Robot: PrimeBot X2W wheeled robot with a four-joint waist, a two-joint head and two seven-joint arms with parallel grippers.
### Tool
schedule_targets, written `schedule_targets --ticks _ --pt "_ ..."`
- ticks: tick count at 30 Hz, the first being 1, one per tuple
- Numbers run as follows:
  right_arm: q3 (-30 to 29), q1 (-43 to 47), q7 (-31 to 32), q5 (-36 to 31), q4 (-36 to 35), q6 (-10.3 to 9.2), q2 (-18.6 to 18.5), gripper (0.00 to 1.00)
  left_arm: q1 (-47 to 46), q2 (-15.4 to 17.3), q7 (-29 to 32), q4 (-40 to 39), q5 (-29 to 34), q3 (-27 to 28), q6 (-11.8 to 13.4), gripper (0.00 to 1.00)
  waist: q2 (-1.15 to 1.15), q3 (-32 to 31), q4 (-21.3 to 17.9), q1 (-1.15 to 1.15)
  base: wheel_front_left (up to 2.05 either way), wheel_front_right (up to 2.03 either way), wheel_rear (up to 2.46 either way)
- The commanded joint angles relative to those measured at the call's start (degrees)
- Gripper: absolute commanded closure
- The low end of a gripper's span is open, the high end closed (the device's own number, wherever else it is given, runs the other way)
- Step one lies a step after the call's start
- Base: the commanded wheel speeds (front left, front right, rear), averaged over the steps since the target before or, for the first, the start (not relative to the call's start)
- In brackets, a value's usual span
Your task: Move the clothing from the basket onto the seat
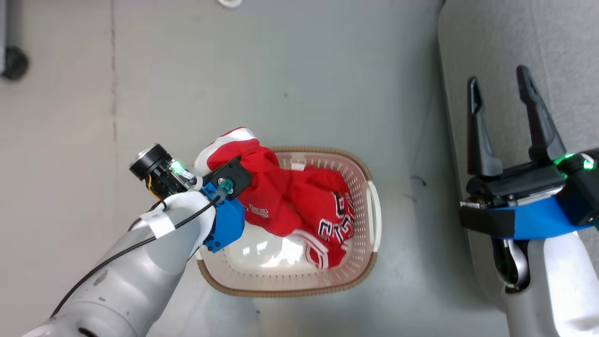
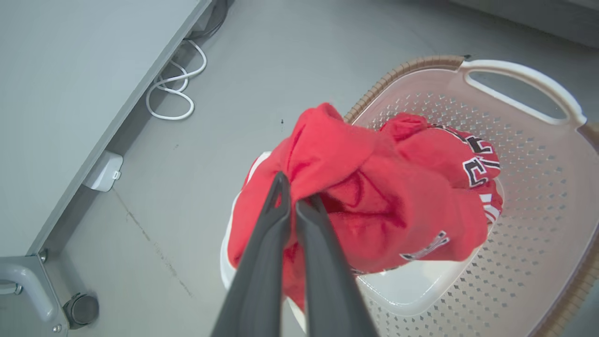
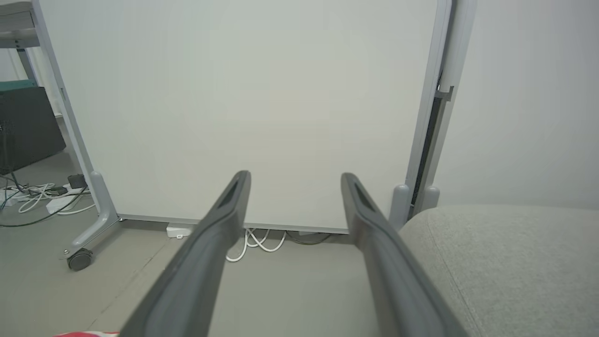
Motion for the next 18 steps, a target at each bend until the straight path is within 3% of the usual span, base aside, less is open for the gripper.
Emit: schedule_targets --ticks 1,18 --pt "-0.2 1.4 -0.2 0.3 0.5 0.03 -0.2 0.0 1.4 0.8 -0.2 -1.8 -0.8 1.2 0.5 1.0 0.0 -4.2 1.0 0.01 0.0 0.0 0.0" --pt "-1.0 7.4 -0.2 1.2 3.7 0.03 -0.2 0.0 8.6 5.0 -0.3 -19.5 -2.9 14.2 4.6 1.0 0.0 -15.6 3.0 0.01 0.0 0.0 0.0"
